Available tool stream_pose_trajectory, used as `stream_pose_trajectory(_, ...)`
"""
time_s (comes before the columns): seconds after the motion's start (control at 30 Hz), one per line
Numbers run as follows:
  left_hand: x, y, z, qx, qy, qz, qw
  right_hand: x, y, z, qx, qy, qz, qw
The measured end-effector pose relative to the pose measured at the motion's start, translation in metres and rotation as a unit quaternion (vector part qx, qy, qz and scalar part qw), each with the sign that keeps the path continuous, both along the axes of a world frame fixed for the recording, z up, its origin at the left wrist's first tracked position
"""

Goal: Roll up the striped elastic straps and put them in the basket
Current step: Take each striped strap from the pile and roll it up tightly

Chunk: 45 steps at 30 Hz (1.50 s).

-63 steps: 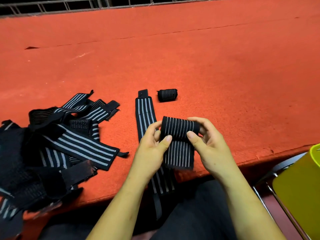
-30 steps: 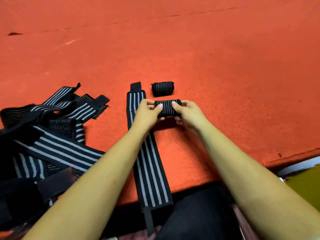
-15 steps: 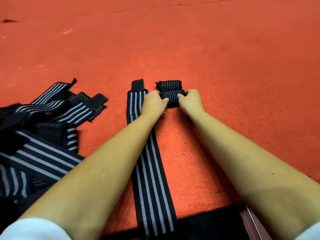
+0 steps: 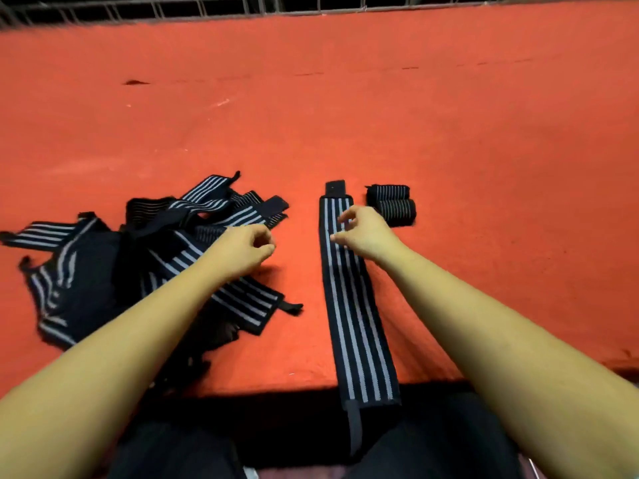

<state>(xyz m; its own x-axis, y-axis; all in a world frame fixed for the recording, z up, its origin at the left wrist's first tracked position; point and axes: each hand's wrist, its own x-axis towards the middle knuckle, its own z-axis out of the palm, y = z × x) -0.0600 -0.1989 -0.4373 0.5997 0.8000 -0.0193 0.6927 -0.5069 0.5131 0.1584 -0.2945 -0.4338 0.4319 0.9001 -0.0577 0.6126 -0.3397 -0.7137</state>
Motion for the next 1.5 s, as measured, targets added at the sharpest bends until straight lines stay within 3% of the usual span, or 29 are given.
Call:
stream_pose_trajectory(0.1,-0.045,-0.005,-0.014,0.156,0.210,-0.039,0.964,-0.053,0.002,-0.014,-0.059,0.005,0.112,0.992)
stream_pose_trajectory(0.17,-0.061,-0.009,-0.025,0.171,0.279,-0.060,0.943,-0.085,0.005,-0.027,-0.108,0.000,0.158,0.982)
stream_pose_trajectory(0.27,-0.071,-0.010,-0.038,0.159,0.274,-0.060,0.947,-0.119,0.008,-0.048,-0.129,-0.057,0.167,0.976)
stream_pose_trajectory(0.4,-0.066,-0.014,-0.037,0.219,0.227,-0.080,0.946,-0.134,0.003,-0.057,-0.107,-0.081,0.131,0.982)
stream_pose_trajectory(0.47,-0.064,-0.013,-0.029,0.221,0.158,-0.069,0.960,-0.129,0.000,-0.049,-0.075,0.004,0.153,0.985)
stream_pose_trajectory(0.53,-0.067,-0.009,-0.016,0.193,0.061,-0.058,0.978,-0.119,-0.007,-0.028,-0.009,0.163,0.157,0.974)
stream_pose_trajectory(0.67,-0.069,-0.004,0.020,0.143,-0.053,-0.054,0.987,-0.090,-0.019,0.021,0.110,0.418,0.154,0.889)
stream_pose_trajectory(0.77,-0.063,0.002,0.045,0.112,-0.074,-0.041,0.990,-0.081,-0.022,0.044,0.163,0.514,0.151,0.829)
stream_pose_trajectory(1.0,-0.095,0.033,0.054,0.115,0.045,0.006,0.992,-0.081,-0.012,0.040,0.236,0.692,0.021,0.681)
stream_pose_trajectory(1.07,-0.106,0.036,0.052,0.127,0.061,0.007,0.990,-0.092,-0.012,0.035,0.217,0.682,-0.010,0.699)
stream_pose_trajectory(1.13,-0.104,0.030,0.059,0.118,-0.005,-0.012,0.993,-0.107,-0.011,0.033,0.196,0.611,-0.020,0.766)
stream_pose_trajectory(1.23,-0.073,0.013,0.092,0.138,-0.127,-0.068,0.980,-0.121,-0.007,0.042,0.208,0.396,0.035,0.894)
stream_pose_trajectory(1.3,-0.047,0.006,0.113,0.166,-0.111,-0.121,0.972,-0.117,-0.008,0.054,0.189,0.239,0.112,0.946)
stream_pose_trajectory(1.4,-0.024,0.005,0.116,0.160,-0.043,-0.149,0.975,-0.091,-0.020,0.069,0.104,0.045,0.187,0.976)
stream_pose_trajectory(1.47,-0.023,0.005,0.102,0.128,-0.007,-0.143,0.981,-0.063,-0.034,0.073,0.092,0.017,0.164,0.982)
stream_pose_trajectory(1.5,-0.024,0.004,0.095,0.098,0.011,-0.146,0.984,-0.048,-0.041,0.072,0.101,0.051,0.132,0.985)
